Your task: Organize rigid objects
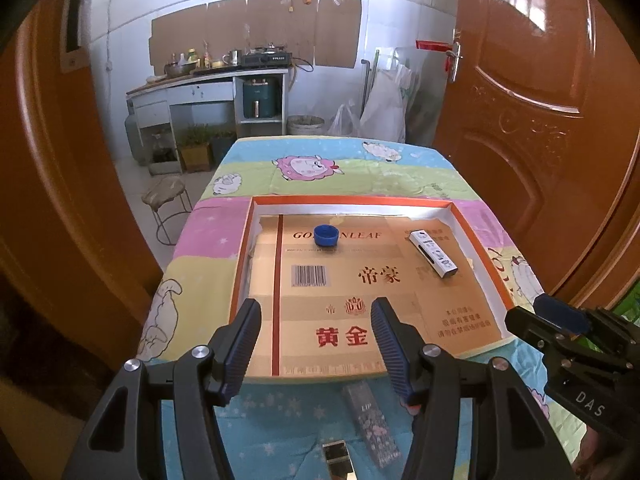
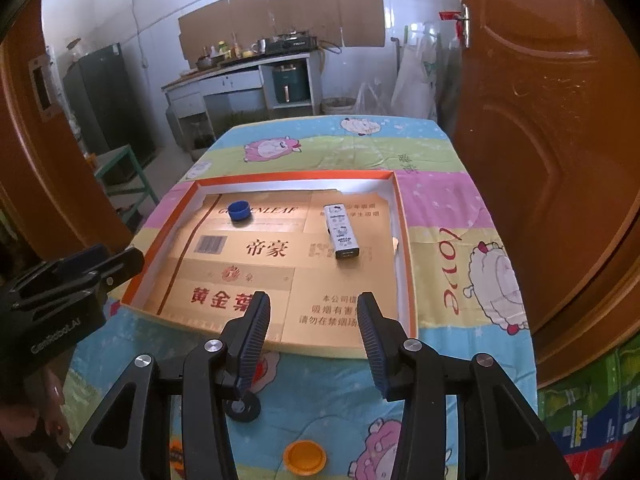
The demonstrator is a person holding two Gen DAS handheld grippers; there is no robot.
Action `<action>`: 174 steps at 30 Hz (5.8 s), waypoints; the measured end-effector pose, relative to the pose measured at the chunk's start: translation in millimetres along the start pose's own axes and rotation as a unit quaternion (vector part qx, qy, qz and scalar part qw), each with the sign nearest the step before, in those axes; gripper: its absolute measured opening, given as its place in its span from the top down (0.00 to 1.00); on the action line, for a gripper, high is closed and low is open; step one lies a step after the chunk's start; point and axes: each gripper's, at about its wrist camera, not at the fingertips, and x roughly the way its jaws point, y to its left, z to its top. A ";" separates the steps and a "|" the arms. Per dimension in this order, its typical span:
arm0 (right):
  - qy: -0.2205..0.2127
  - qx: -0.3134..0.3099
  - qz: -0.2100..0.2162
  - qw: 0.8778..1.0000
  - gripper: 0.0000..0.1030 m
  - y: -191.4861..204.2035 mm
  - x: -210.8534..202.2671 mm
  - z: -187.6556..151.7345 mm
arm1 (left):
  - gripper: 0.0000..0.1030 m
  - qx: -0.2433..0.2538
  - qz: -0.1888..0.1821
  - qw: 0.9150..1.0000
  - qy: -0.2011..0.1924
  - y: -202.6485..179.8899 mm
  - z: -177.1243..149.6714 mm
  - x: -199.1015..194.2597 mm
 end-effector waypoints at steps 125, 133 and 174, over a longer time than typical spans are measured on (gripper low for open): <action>-0.048 -0.061 0.036 0.996 0.70 18.7 -57.5 -185.3 | 0.65 -0.010 0.005 0.997 0.075 -7.9 -119.8 14.9; -0.051 -0.049 0.043 0.997 0.70 9.4 -55.7 -182.1 | 0.82 -0.010 0.006 0.998 0.060 -7.9 -120.3 14.5; -0.126 -0.072 0.045 0.988 0.70 27.6 -62.0 -81.9 | 0.82 -0.007 -0.036 0.999 -0.038 0.9 -51.0 -46.6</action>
